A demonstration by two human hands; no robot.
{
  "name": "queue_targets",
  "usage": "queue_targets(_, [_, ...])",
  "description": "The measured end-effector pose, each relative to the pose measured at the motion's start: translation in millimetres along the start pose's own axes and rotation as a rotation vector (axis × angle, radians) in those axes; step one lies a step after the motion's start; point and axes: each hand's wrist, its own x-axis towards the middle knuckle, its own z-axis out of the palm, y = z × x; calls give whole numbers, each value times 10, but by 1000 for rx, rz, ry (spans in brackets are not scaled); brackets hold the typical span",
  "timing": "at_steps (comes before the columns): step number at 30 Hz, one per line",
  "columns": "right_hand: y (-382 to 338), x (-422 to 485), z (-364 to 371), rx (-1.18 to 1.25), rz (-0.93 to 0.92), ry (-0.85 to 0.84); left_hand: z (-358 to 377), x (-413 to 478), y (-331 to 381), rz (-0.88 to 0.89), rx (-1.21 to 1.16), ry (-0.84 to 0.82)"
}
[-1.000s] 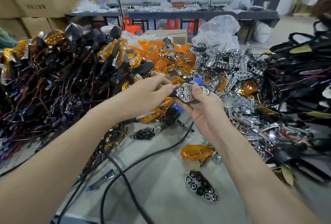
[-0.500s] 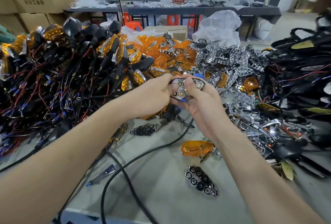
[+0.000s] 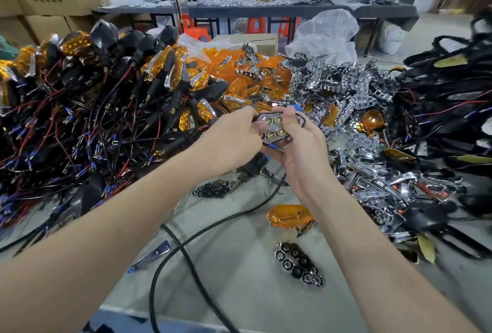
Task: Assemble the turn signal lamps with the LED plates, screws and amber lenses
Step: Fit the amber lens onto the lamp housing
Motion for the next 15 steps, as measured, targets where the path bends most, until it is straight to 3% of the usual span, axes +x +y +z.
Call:
queue_targets(4, [71, -10, -2, 80, -36, 46, 3, 51, 28, -12, -102, -21])
queue_targets(8, [105, -22, 20, -116, -176, 156, 33, 31, 54, 20, -172, -44])
queue_targets(15, [36, -74, -28, -144, -245, 117, 44, -59, 56, 111, -268, -97])
